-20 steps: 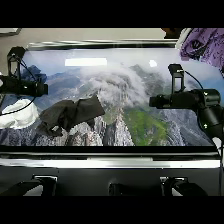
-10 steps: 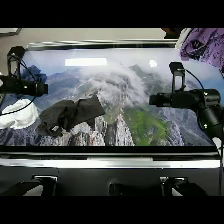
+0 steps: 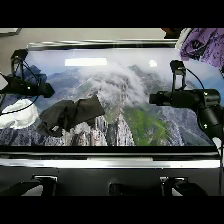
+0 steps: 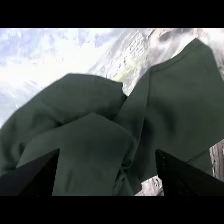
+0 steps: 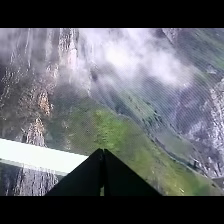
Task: Fold the clothes and pants, and hang the long-sleeved shirts on hangers.
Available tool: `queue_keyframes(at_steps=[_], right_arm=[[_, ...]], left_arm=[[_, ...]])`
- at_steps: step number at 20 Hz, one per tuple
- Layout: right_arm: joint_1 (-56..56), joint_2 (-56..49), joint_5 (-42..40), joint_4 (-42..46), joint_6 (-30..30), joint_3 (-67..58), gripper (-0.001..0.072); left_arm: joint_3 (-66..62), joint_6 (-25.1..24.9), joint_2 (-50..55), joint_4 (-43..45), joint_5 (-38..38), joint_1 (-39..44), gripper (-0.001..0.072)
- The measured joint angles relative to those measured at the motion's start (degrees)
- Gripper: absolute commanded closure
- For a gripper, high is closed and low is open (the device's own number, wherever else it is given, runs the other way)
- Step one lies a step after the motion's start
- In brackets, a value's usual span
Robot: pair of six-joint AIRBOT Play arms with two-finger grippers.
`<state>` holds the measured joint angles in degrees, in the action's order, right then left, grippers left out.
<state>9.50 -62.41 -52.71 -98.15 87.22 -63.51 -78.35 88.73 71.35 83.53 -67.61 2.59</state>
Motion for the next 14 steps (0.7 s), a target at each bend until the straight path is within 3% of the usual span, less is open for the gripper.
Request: queue_keyframes(at_steps=[8,9,10,11,14], right_arm=[[0.0,0.0,-2.21,0.02,0.0,0.0,0.0671],[0.0,0.0,-2.58,0.02,0.0,0.0,0.0671],[0.0,0.0,-2.91,0.02,0.0,0.0,0.067],[0.0,0.0,-3.34,0.02,0.0,0.0,0.0669],[0.0,0.0,-4.98,0.2,0.13,0.0,0.0667]], left_arm=[[8.35,2.27,11.08,0.68,2.6,1.01,-0.0013],[9.11,2.34,12.55,0.52,3.41,1.2,0.0048],[9.68,2.49,14.01,0.13,4.28,1.42,0.044],[10.03,2.58,15.17,-0.2,4.96,1.6,0.0681],[9.97,2.27,17.2,-4.37,5.46,2.78,0.0691]])
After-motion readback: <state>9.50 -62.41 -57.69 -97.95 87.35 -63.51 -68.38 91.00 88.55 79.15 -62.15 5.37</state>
